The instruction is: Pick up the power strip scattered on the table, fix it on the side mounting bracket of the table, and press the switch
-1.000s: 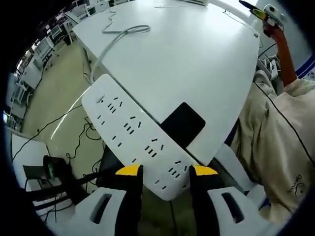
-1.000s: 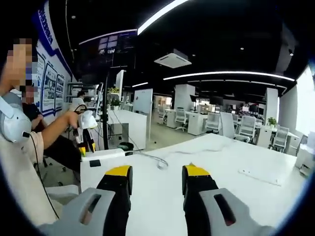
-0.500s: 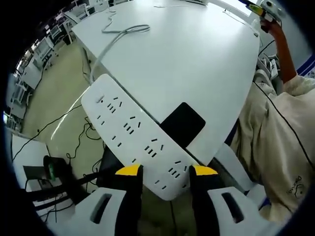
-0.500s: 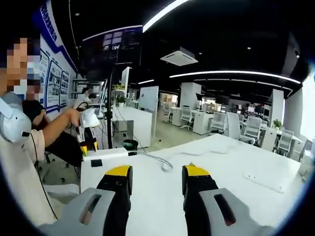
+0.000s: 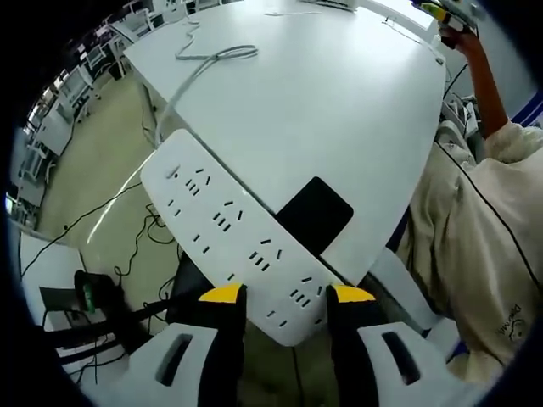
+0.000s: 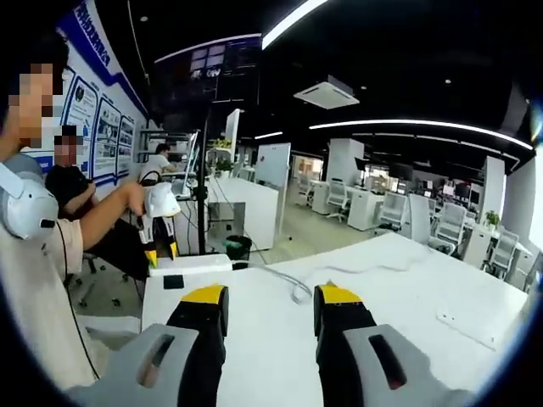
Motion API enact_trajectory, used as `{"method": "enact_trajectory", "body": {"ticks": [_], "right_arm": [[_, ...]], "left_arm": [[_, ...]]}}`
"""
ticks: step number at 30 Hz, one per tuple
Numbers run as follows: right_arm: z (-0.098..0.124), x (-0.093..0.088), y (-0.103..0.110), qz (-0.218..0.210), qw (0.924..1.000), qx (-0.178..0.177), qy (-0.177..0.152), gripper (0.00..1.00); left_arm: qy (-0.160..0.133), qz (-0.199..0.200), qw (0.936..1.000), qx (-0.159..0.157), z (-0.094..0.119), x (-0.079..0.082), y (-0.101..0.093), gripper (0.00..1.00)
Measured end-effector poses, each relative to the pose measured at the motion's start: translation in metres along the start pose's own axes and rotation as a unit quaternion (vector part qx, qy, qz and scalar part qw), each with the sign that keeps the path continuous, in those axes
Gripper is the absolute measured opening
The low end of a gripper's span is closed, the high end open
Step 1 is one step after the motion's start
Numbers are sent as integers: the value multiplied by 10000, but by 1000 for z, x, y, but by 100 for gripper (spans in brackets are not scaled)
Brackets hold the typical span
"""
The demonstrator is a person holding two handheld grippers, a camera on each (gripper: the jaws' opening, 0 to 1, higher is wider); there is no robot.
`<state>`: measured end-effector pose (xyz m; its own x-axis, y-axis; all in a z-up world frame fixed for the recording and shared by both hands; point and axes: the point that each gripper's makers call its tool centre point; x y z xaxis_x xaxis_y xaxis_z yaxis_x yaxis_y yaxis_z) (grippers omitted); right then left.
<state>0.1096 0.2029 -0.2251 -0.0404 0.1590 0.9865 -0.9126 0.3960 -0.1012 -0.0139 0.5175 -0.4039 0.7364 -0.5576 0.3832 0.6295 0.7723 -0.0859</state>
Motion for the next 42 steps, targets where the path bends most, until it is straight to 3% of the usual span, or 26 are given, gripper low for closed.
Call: {"method": "enact_trajectory", "body": {"ticks": [17, 42], "right_arm": [[-45, 14, 5, 207, 9991, 337, 117, 36], [-95, 31, 21, 459, 9950, 849, 239, 35]], "left_arm": [[-144, -20, 9999, 4, 2, -7, -11, 42], [-112, -12, 9999, 1, -1, 1, 1, 42]]}}
Point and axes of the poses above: the point that each gripper's makers call its tool centre point, and the gripper's own axes: z roughly backward along the fingers, y roughly to its left, x roughly out of its top, and after that the axes turned 6 degrees about -y, right-handed
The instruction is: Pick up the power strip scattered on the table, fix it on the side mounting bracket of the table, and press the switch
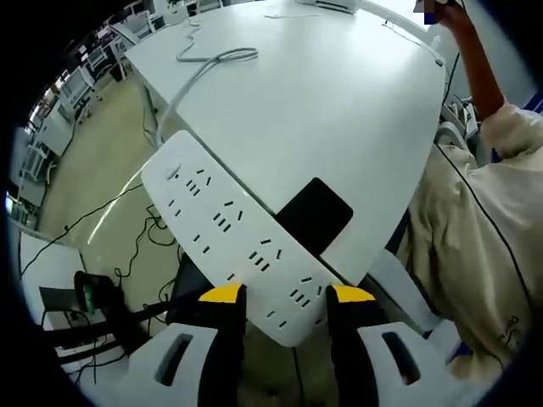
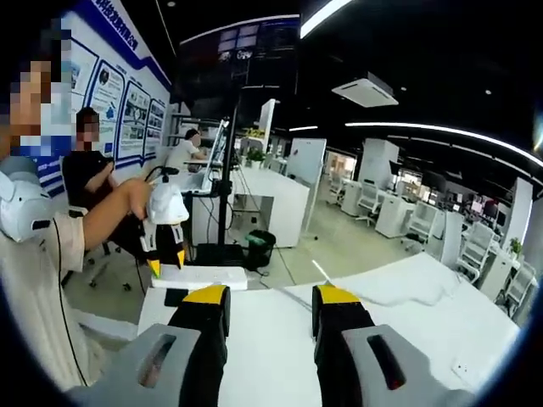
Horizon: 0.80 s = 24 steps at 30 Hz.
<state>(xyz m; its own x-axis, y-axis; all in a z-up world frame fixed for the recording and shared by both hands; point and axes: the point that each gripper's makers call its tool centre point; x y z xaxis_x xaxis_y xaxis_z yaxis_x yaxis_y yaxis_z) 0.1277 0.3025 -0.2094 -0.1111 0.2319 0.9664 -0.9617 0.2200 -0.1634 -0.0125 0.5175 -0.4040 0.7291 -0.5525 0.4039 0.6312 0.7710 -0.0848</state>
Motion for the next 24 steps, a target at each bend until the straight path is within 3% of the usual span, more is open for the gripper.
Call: {"method": "enact_trajectory", "body": {"ticks": [24], "right_arm": [[-44, -2, 14, 121, 9980, 569, 252, 30]], "left_arm": [[37, 4, 10000, -5, -1, 1, 0, 42]]}}
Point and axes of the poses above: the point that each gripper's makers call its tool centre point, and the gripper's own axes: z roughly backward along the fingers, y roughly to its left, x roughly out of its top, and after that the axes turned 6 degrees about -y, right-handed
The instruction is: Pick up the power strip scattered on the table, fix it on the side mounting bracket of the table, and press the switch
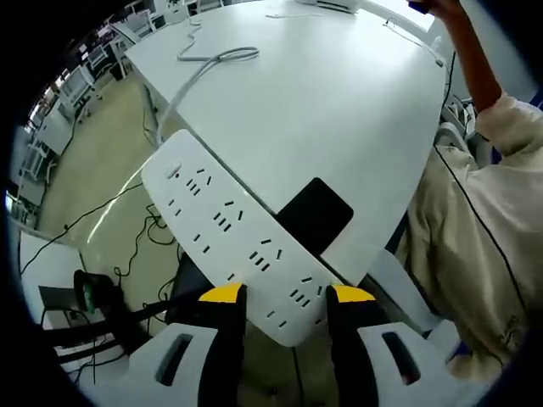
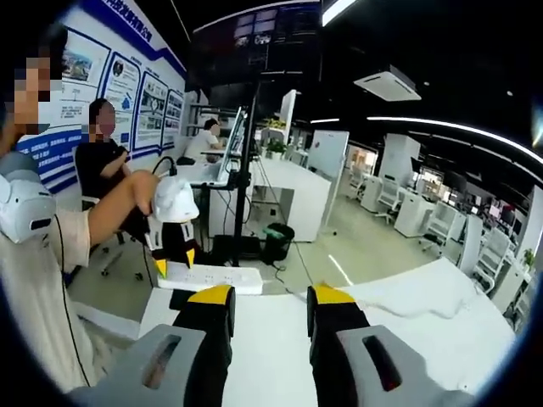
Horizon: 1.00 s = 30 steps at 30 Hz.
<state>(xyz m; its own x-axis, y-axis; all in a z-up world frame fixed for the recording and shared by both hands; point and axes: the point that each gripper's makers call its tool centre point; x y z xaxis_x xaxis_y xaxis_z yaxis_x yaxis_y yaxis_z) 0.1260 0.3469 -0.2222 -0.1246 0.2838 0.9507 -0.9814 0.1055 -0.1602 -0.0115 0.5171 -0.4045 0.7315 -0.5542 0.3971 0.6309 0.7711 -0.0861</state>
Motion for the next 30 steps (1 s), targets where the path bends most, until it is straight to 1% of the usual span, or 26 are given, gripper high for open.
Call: {"method": "enact_trajectory", "body": {"ticks": [10, 22, 30], "right_arm": [[-14, 0, 6, 3, 9997, 231, 68, 29], [-27, -2, 13, -25, 9991, 403, 130, 25], [-33, 5, 13, 52, 9985, 493, 222, 23]], "left_arm": [[87, -37, 10000, -6, 0, 0, -1, 42], [55, -31, 10000, -1, -1, 1, -1, 42], [2, -37, 10000, -5, -1, 1, -1, 42]]}}
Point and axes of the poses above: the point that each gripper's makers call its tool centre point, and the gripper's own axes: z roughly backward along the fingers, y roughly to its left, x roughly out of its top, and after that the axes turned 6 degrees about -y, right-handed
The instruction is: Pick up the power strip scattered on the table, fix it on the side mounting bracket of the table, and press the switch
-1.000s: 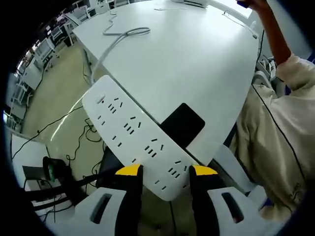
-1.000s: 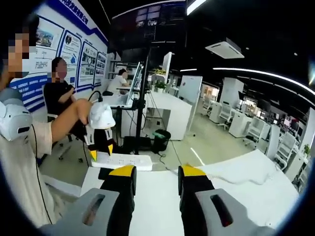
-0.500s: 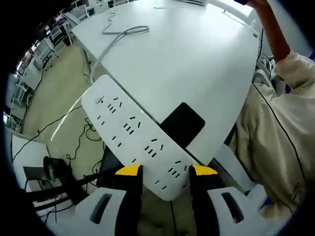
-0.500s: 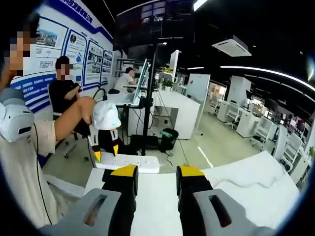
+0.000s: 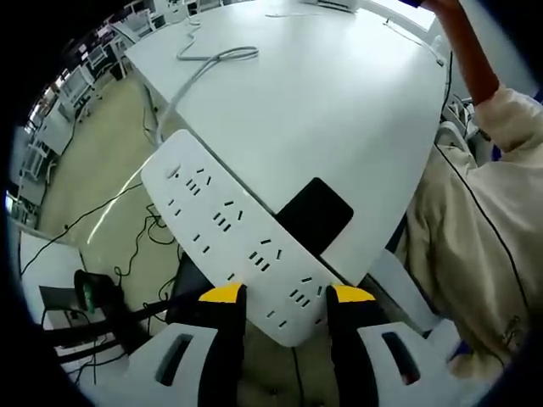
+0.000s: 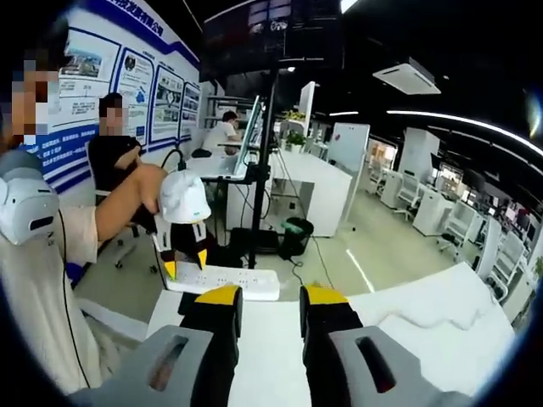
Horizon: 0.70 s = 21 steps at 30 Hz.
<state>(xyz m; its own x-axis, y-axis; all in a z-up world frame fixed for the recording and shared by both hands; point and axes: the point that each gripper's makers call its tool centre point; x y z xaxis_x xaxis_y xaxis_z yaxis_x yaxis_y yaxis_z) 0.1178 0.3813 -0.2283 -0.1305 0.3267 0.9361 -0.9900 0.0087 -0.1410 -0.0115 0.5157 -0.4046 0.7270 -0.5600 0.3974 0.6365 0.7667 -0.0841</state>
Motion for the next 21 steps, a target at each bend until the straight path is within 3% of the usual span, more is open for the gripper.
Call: {"method": "enact_trajectory", "body": {"ticks": [21], "right_arm": [[-38, -2, 12, 118, 9990, 402, 180, 13]], "left_arm": [[18, -29, 10000, 2, 0, 0, 0, 42]]}}
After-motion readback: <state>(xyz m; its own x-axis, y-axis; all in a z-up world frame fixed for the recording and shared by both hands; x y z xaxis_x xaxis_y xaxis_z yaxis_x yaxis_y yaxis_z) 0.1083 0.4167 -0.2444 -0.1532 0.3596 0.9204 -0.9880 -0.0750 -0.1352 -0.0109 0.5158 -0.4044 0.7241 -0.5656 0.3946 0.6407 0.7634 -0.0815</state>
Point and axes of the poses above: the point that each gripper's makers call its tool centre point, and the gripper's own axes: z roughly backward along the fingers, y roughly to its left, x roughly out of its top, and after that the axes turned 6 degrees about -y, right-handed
